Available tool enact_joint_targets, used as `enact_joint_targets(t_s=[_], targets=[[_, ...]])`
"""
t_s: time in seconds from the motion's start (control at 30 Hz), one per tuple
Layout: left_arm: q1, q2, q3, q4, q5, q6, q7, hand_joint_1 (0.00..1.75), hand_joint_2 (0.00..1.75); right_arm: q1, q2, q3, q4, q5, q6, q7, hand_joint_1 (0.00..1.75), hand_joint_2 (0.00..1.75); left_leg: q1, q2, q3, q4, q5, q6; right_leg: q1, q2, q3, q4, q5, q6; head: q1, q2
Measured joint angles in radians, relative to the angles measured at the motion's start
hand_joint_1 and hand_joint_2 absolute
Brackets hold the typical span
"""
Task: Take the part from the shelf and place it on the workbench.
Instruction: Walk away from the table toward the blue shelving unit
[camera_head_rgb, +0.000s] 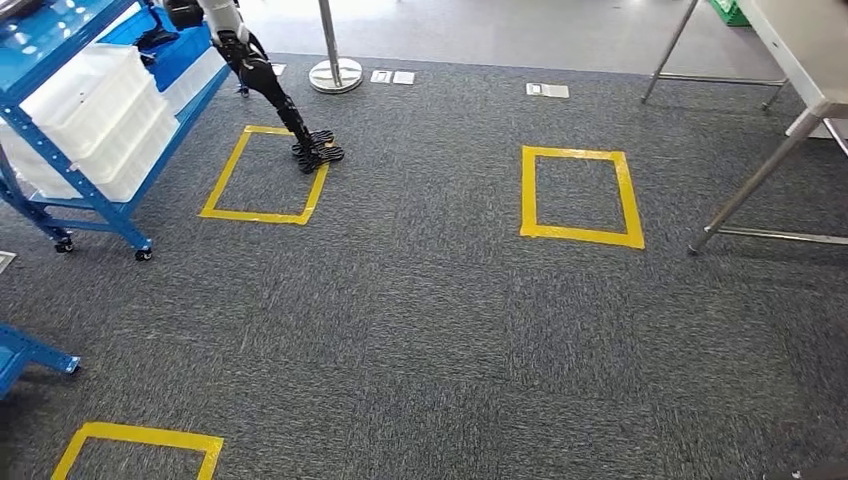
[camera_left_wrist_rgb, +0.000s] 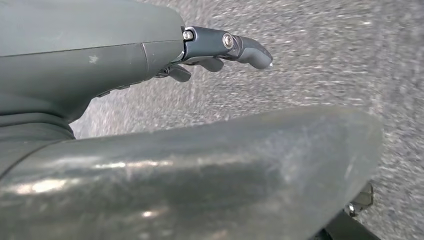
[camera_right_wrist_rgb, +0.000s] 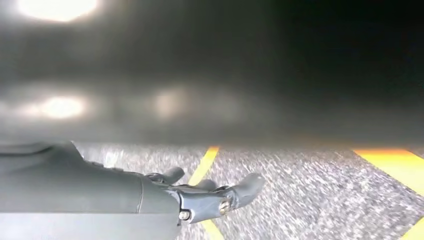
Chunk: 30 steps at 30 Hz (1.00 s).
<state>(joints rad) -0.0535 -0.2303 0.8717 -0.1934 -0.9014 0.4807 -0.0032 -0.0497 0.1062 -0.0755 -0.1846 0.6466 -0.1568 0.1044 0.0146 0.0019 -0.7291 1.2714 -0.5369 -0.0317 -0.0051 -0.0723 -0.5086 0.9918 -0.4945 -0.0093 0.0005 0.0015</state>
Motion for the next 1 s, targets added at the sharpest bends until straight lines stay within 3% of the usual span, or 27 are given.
enact_joint_targets(t_s=[0.07, 0.13, 0.17, 0.23, 0.3, 0.37, 0.43, 0.47, 0.5, 0.57, 0.6, 0.67, 0.73, 0.8, 0.87, 0.9, 0.97, 1.0], targets=[[0.0, 0.0, 0.0, 0.0, 0.0, 0.0, -0.001, 0.0, 0.0, -0.002, 0.001, 0.0, 0.0, 0.0, 0.0, 0.0, 0.0, 0.0, 0.0, 0.036, 0.084, -0.137, 0.054, 0.001, 0.001, -0.024, 0.005, 0.001, -0.004, 0.005, 0.0, 0.0], [-0.002, -0.001, 0.0, 0.0, 0.002, -0.003, -0.001, 0.0, 0.0, -0.004, 0.001, 0.0, 0.0, 0.0, 0.0, 0.0, 0.0, 0.0, -0.003, 0.07, 0.14, -0.232, 0.08, 0.008, 0.008, -0.043, 0.008, 0.003, -0.011, 0.014, 0.001, 0.0], [-0.003, -0.001, 0.0, 0.0, 0.006, -0.01, 0.002, 0.0, 0.0, -0.004, 0.0, 0.0, 0.0, 0.001, 0.0, 0.0, 0.0, 0.0, -0.006, 0.073, 0.145, -0.243, 0.08, 0.014, 0.01, -0.053, 0.011, 0.003, -0.013, 0.02, 0.003, 0.0], [-0.004, -0.002, 0.001, 0.0, 0.019, -0.038, 0.016, 0.0, 0.0, -0.006, 0.0, 0.0, 0.0, 0.004, 0.0, 0.001, 0.0, 0.0, -0.009, 0.045, 0.142, -0.246, 0.085, 0.027, 0.009, -0.066, 0.016, 0.003, -0.018, 0.03, 0.004, 0.0], [-0.005, -0.002, 0.005, 0.0, 0.043, -0.083, 0.029, 0.0, 0.0, -0.008, 0.0, 0.0, 0.0, 0.009, 0.0, 0.002, 0.0, 0.0, -0.006, 0.018, 0.139, -0.252, 0.092, 0.04, 0.003, -0.023, 0.001, 0.039, -0.042, 0.036, 0.005, 0.0], [-0.007, -0.003, 0.015, 0.0, 0.066, -0.13, 0.03, 0.0, 0.0, -0.007, 0.001, 0.0, 0.0, 0.012, 0.0, 0.003, 0.0, 0.0, -0.003, -0.007, 0.135, -0.254, 0.097, 0.05, -0.001, 0.044, -0.056, 0.155, -0.097, 0.03, 0.008, 0.0], [-0.009, -0.003, 0.026, 0.0, 0.079, -0.166, 0.028, 0.0, 0.0, -0.005, 0.001, 0.0, 0.0, 0.014, 0.0, 0.004, 0.0, 0.0, -0.004, -0.038, 0.128, -0.254, 0.101, 0.056, -0.002, 0.066, -0.121, 0.281, -0.141, 0.027, 0.009, 0.0], [-0.008, -0.003, 0.03, 0.0, 0.083, -0.181, 0.028, 0.0, 0.0, -0.003, 0.001, 0.0, 0.0, 0.015, 0.0, 0.004, 0.0, 0.0, -0.004, -0.055, 0.127, -0.253, 0.103, 0.056, -0.003, 0.068, -0.136, 0.303, -0.14, 0.031, 0.009, 0.0], [-0.008, -0.003, 0.034, 0.0, 0.087, -0.192, 0.028, 0.0, 0.0, -0.003, 0.001, 0.0, 0.0, 0.016, 0.0, 0.005, 0.0, 0.0, -0.003, -0.071, 0.126, -0.253, 0.104, 0.055, -0.005, 0.071, -0.131, 0.285, -0.124, 0.039, 0.009, 0.0], [-0.007, -0.002, 0.041, 0.0, 0.093, -0.206, 0.029, 0.0, 0.0, -0.003, 0.0, 0.0, 0.0, 0.017, 0.0, 0.006, 0.0, 0.0, -0.002, -0.103, 0.126, -0.253, 0.108, 0.049, -0.014, 0.099, -0.076, 0.153, -0.062, 0.058, 0.009, 0.0], [-0.008, -0.002, 0.044, 0.0, 0.094, -0.209, 0.029, 0.0, 0.0, -0.004, 0.0, 0.0, 0.001, 0.017, 0.0, 0.006, 0.0, 0.0, -0.004, -0.117, 0.125, -0.251, 0.109, 0.044, -0.017, 0.118, -0.049, 0.088, -0.035, 0.06, 0.009, 0.0], [-0.008, -0.002, 0.048, 0.0, 0.095, -0.212, 0.029, 0.0, 0.0, -0.005, 0.0, 0.0, 0.001, 0.017, 0.0, 0.006, 0.0, 0.0, -0.007, -0.138, 0.121, -0.251, 0.113, 0.033, -0.017, 0.139, -0.024, 0.023, -0.011, 0.052, 0.008, 0.0], [-0.004, 0.0, 0.051, 0.0, 0.095, -0.212, 0.029, 0.0, 0.0, -0.009, 0.0, 0.0, 0.001, 0.017, 0.0, 0.006, 0.0, 0.0, -0.004, -0.152, 0.116, -0.254, 0.118, 0.021, -0.014, 0.118, -0.019, 0.02, -0.004, 0.035, 0.007, 0.0], [-0.001, 0.001, 0.055, 0.0, 0.095, -0.214, 0.032, 0.0, 0.0, -0.009, 0.001, 0.0, 0.001, 0.018, 0.0, 0.006, 0.0, 0.0, -0.005, -0.115, 0.101, -0.227, 0.098, 0.013, -0.016, 0.094, -0.014, 0.017, 0.003, 0.019, 0.004, 0.0], [-0.003, 0.002, 0.058, 0.0, 0.099, -0.224, 0.035, 0.0, 0.0, -0.005, 0.001, 0.0, 0.001, 0.019, 0.0, 0.006, 0.0, 0.0, -0.009, -0.044, 0.056, -0.124, 0.035, 0.009, -0.012, 0.066, -0.015, 0.015, 0.005, 0.007, -0.003, 0.0], [-0.003, 0.002, 0.061, 0.0, 0.102, -0.235, 0.033, 0.0, 0.0, -0.004, 0.001, 0.0, 0.001, 0.019, 0.001, 0.006, 0.0, 0.0, -0.009, -0.023, 0.025, -0.055, 0.0, 0.007, -0.009, 0.051, -0.015, 0.016, 0.004, 0.003, -0.006, 0.0], [-0.003, 0.002, 0.065, 0.0, 0.108, -0.258, 0.023, 0.0, 0.0, -0.001, 0.0, 0.0, 0.001, 0.019, 0.002, 0.004, 0.0, 0.0, -0.007, -0.008, -0.009, 0.031, -0.028, 0.006, -0.004, 0.019, -0.015, 0.016, 0.002, 0.0, -0.006, 0.0], [-0.003, 0.003, 0.066, 0.0, 0.107, -0.266, 0.017, 0.0, 0.0, -0.002, 0.0, 0.0, 0.001, 0.019, 0.002, 0.002, 0.0, 0.0, -0.006, -0.003, 0.002, 0.016, -0.012, 0.006, -0.003, 0.005, -0.015, 0.016, 0.001, -0.001, -0.006, 0.0]])
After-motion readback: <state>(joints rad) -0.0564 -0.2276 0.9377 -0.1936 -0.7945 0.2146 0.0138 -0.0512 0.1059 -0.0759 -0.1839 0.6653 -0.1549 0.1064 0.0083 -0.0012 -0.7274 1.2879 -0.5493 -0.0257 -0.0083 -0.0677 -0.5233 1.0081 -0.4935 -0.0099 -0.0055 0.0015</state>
